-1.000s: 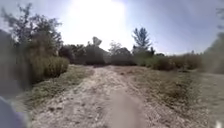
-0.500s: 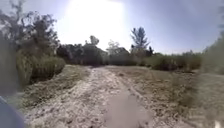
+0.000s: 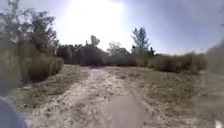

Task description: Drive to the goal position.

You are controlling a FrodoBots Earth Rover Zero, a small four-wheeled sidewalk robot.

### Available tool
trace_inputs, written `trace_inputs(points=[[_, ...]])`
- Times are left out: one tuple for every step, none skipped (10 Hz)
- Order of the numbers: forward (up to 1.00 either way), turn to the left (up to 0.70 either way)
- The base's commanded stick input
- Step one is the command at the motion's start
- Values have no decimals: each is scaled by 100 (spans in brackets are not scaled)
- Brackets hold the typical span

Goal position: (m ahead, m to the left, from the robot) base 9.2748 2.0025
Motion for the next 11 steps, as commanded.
trace_inputs(points=[[70, 0], [70, 0], [70, 0], [70, 0], [70, 0], [70, 0], [70, 0], [70, 0], [70, 0], [70, 0], [70, 0]])
